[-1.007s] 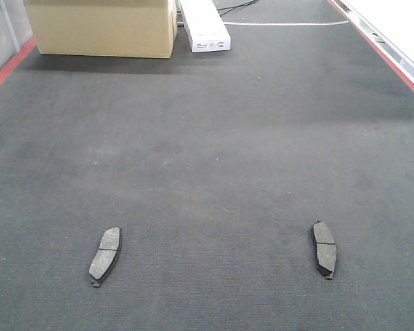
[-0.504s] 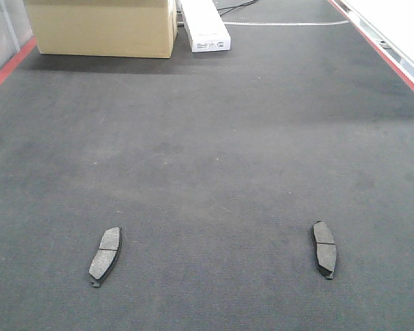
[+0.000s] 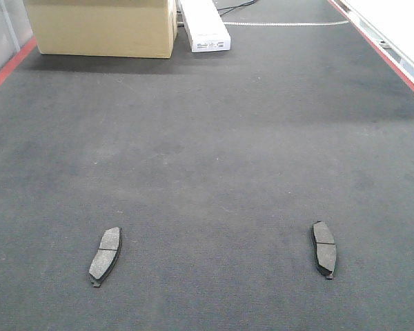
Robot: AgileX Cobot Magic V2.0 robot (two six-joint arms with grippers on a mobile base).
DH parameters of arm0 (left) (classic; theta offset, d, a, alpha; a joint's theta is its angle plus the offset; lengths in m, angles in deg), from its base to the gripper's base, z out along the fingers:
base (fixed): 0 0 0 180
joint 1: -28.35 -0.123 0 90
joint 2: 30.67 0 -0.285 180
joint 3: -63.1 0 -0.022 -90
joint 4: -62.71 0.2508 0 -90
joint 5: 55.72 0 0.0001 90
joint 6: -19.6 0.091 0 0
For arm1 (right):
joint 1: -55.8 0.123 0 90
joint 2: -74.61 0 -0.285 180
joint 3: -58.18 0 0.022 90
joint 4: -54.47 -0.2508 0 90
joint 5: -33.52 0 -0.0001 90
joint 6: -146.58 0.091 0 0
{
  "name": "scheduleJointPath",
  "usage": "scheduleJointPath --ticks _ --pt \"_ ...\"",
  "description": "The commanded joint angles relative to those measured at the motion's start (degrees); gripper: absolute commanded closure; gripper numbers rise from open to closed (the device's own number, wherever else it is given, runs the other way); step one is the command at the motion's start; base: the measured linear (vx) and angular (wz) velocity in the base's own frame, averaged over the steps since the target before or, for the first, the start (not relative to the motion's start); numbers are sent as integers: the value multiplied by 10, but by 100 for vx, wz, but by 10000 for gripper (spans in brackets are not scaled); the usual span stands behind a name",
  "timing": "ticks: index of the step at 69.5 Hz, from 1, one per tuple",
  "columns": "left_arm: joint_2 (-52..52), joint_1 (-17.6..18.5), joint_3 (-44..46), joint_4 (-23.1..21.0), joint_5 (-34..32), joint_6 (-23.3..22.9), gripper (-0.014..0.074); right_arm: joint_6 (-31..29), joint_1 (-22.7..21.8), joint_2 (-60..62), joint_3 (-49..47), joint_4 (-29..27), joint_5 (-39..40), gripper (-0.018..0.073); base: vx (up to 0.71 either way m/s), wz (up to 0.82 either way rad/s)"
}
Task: Move and align brake pads A on conveyor
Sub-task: 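Raise the open right gripper clear of the two placed pads, then back away and turn the base from the conveyor belt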
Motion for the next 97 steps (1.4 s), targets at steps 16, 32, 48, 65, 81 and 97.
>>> scheduleJointPath --ticks 16,32,48,65,81,97 --pt "3 2 16 -2 -34 -2 603 -6 -1 -4 -16 -4 33 566 0 0" --pt "3 2 16 -2 -34 -2 603 -6 -1 -4 -16 -4 32 566 -1 -1" --pt "3 2 16 -2 -34 -2 603 -6 -1 -4 -16 -4 31 566 -10 3" --pt "3 2 16 -2 -34 -2 603 -6 -1 -4 -16 -4 31 566 -23 4" --pt "3 2 16 -2 -34 -2 603 -6 -1 -4 -16 -4 31 566 -26 -1" --pt "3 2 16 -2 -34 -2 603 -6 -1 -4 -16 -4 31 566 -27 3"
